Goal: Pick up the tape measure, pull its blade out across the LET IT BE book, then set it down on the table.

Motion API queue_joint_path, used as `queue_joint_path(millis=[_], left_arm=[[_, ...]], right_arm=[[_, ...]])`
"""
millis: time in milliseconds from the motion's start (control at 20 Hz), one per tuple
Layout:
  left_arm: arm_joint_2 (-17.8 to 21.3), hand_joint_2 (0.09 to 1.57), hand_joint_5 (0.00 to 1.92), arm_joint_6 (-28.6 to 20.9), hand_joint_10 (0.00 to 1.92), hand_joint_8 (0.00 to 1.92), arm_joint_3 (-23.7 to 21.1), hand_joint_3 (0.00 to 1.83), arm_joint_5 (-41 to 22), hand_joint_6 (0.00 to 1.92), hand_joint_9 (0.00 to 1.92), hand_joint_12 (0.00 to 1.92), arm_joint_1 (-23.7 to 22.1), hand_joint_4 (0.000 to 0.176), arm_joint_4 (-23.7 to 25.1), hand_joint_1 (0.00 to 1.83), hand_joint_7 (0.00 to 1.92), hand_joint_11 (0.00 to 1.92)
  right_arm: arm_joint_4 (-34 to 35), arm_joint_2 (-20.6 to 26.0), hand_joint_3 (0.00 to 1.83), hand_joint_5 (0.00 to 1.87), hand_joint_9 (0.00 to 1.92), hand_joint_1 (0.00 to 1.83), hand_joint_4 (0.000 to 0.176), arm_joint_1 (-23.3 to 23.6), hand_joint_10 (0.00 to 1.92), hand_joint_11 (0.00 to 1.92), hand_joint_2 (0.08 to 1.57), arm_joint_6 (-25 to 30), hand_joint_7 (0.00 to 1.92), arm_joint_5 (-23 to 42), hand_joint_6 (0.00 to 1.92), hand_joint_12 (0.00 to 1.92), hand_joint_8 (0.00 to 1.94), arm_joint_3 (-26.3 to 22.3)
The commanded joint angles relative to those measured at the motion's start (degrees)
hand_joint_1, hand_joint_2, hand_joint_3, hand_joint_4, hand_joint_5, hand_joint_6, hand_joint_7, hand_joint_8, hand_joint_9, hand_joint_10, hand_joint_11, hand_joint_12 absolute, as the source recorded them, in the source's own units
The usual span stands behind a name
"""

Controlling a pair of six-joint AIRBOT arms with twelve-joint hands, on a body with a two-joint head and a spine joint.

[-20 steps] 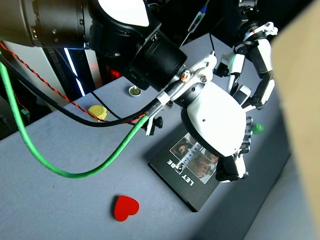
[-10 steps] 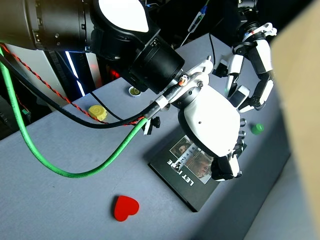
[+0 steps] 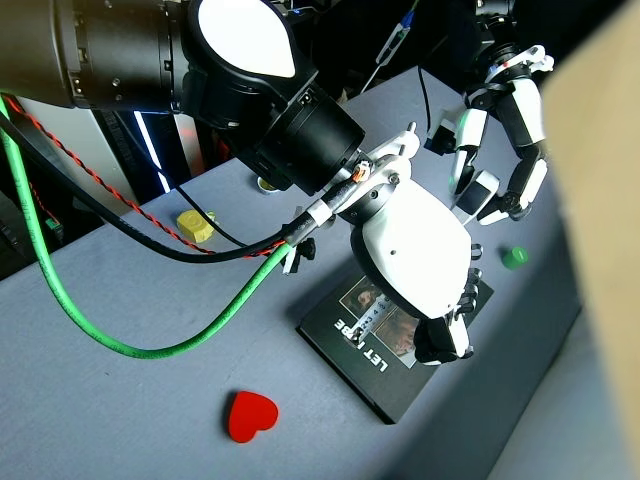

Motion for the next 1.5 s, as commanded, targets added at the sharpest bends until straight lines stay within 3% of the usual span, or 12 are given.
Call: queue_joint_path(millis=[0, 850, 900, 950, 1050, 1150, 1200, 1350, 1400, 1450], left_arm=[[0.01, 1.16, 0.82, -0.9, 1.35, 1.23, 0.41, 0.0, -7.25, 0.94, 0.91, 1.16, -0.53, 0.0, -0.93, 1.37, 0.84, 0.95], [-0.05, 1.14, 0.86, -1.06, 1.31, 1.19, 0.28, 0.0, -7.44, 0.9, 0.93, 1.14, -0.54, 0.0, -0.73, 1.37, 0.86, 0.96], [-0.05, 1.14, 0.87, -1.13, 1.31, 1.19, 0.31, 0.0, -7.45, 0.9, 0.93, 1.14, -0.52, 0.0, -0.73, 1.37, 0.87, 0.96], [-0.05, 1.14, 0.87, -1.18, 1.31, 1.18, 0.33, 0.0, -7.48, 0.89, 0.93, 1.14, -0.44, 0.0, -0.73, 1.37, 0.87, 0.97], [-0.05, 1.14, 0.86, -1.22, 1.31, 1.18, 0.34, 0.0, -7.5, 0.9, 0.93, 1.14, -0.38, 0.0, -0.72, 1.37, 0.87, 0.96], [-0.05, 1.14, 0.86, -1.22, 1.3, 1.18, 0.33, 0.0, -7.53, 0.91, 0.93, 1.14, -0.39, 0.0, -0.73, 1.37, 0.87, 0.96], [-0.05, 1.14, 0.86, -1.22, 1.3, 1.18, 0.27, 0.0, -7.54, 0.91, 0.93, 1.14, -0.45, 0.0, -0.72, 1.37, 0.87, 0.96], [-0.06, 1.14, 0.86, -1.22, 1.31, 1.18, 0.21, 0.0, -7.54, 0.91, 0.93, 1.14, -0.45, 0.0, -0.73, 1.37, 0.87, 0.97], [-0.05, 1.14, 0.88, -1.22, 1.3, 1.17, 0.24, 0.0, -7.78, 0.89, 0.94, 1.15, -0.12, 0.0, -0.73, 1.37, 0.87, 0.97], [-0.05, 1.14, 0.88, -1.22, 1.3, 1.17, 0.26, 0.0, -7.8, 0.89, 0.94, 1.15, -0.08, 0.0, -0.73, 1.37, 0.87, 0.97]], right_arm=[[-3.91, 0.13, 0.0, 0.81, 0.89, 0.99, 0.0, 0.8, 0.01, 0.52, 1.08, -0.27, 0.9, 0.96, 0.0, 0.96, 0.01, -0.03], [-3.95, 0.2, 0.01, 0.86, 0.96, 1.03, 0.0, 0.77, 0.03, 0.56, 1.1, -0.42, 0.96, 1.13, 0.02, 0.98, 0.02, -0.06], [-3.95, 0.21, 0.0, 0.9, 1.03, 1.17, 0.0, 0.74, 0.04, 0.63, 1.12, -0.42, 1.02, 1.13, 0.85, 1.01, 0.73, -0.06], [-3.95, 0.21, 0.0, 0.94, 1.12, 1.2, 0.025, 0.73, 0.08, 0.69, 1.13, -0.42, 0.99, 1.13, 1.02, 1.07, 0.92, -0.06], [-3.99, 0.23, 0.0, 0.95, 1.23, 1.22, 0.0, 0.73, 0.15, 0.79, 1.11, -0.43, 1.08, 1.14, 0.98, 1.17, 0.9, -0.06], [-4.1, 0.24, 0.0, 0.95, 1.22, 1.23, 0.0, 0.74, 0.25, 0.83, 1.11, -0.43, 1.08, 1.41, 0.97, 1.19, 0.92, -0.13], [-4.23, 0.27, 0.0, 0.92, 1.11, 1.22, 0.0, 0.7, 0.46, 0.81, 1.12, -0.43, 1.05, 1.44, 1.02, 1.19, 0.95, -0.2], [-4.8, 0.35, 0.0, 0.91, 1.08, 1.22, 0.001, 0.53, 0.48, 0.8, 1.12, -0.42, 1.04, 1.48, 1.05, 1.18, 0.95, -0.28], [-7.17, 1.75, 0.0, 0.94, 1.07, 1.21, 0.02, 0.04, 0.49, 0.8, 1.12, 0.01, 1.02, 2.1, 1.04, 1.18, 0.95, -1.26], [-7.87, 2.53, 0.0, 0.94, 1.07, 1.21, 0.02, -0.11, 0.49, 0.8, 1.12, 0.21, 1.02, 2.56, 1.04, 1.18, 0.95, -1.81]])
